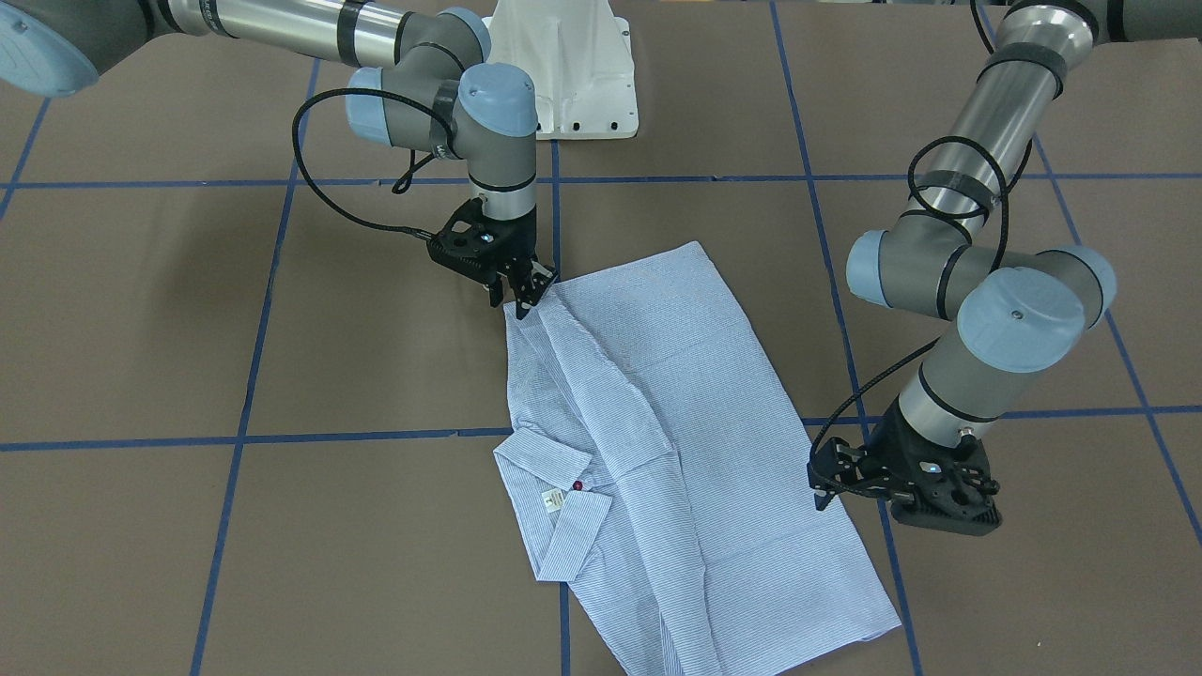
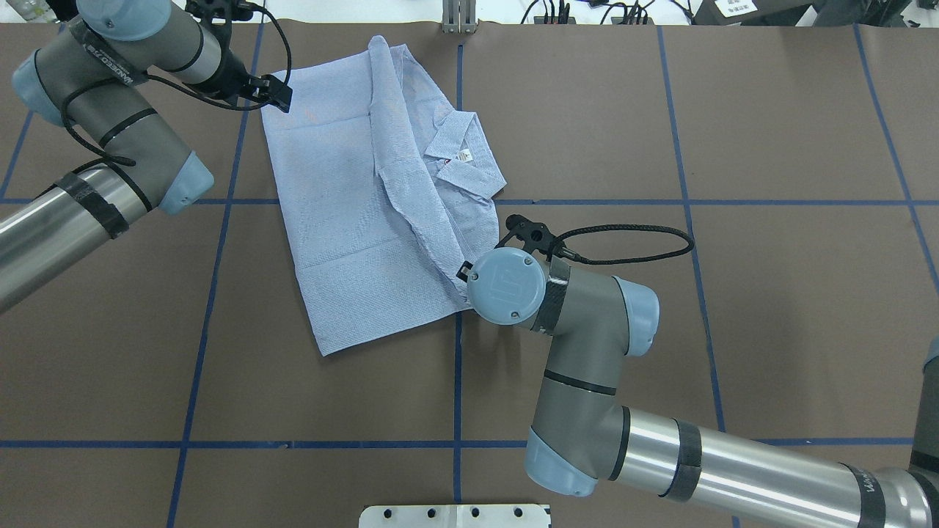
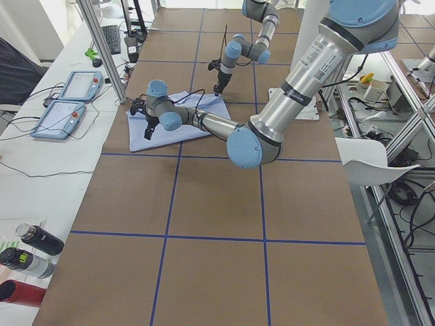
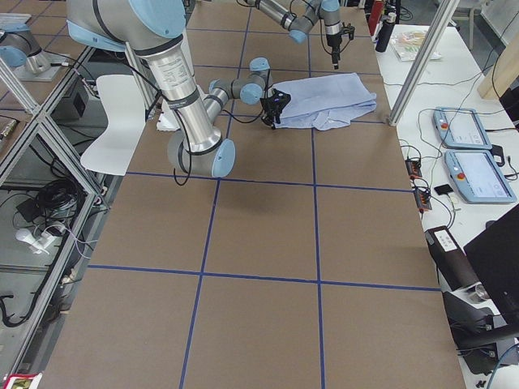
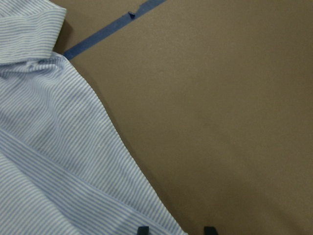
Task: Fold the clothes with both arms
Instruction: 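Move the right gripper to the shirt side nearest it and grasp, then fold the held side over the shirt middle with the right gripper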
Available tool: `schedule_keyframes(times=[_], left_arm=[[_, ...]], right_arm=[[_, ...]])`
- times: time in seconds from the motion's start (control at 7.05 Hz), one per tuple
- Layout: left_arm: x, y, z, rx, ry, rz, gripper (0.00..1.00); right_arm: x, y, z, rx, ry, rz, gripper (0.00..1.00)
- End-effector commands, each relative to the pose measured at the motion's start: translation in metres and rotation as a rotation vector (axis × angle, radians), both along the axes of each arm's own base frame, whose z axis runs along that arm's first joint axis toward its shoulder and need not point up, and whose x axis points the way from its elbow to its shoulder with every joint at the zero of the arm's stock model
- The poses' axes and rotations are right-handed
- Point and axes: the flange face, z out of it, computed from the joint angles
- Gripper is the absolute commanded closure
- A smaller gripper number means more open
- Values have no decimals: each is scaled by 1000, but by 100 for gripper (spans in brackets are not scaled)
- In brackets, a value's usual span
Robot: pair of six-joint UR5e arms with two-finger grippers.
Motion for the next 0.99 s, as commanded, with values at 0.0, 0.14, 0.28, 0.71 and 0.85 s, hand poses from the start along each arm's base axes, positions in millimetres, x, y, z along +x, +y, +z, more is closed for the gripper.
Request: schedule_keyframes(times=[0.0, 0.14, 0.28, 0.71, 0.85], left_arm=[[0, 0, 0, 1, 1, 2, 0], [0, 0, -1, 2, 2, 2, 0], [0, 0, -2, 3, 2, 2, 0], [0, 1, -4, 3, 6, 1, 0], [0, 1, -4, 2, 6, 0, 0]], right_arm=[[-1, -2, 0, 14, 9, 2, 72], [-2, -2, -3, 12, 2, 7, 91], [-2, -2, -2, 7, 3, 12, 100], [19, -4, -18, 19, -40, 16, 100], [53, 11, -13, 29, -74, 16, 100]])
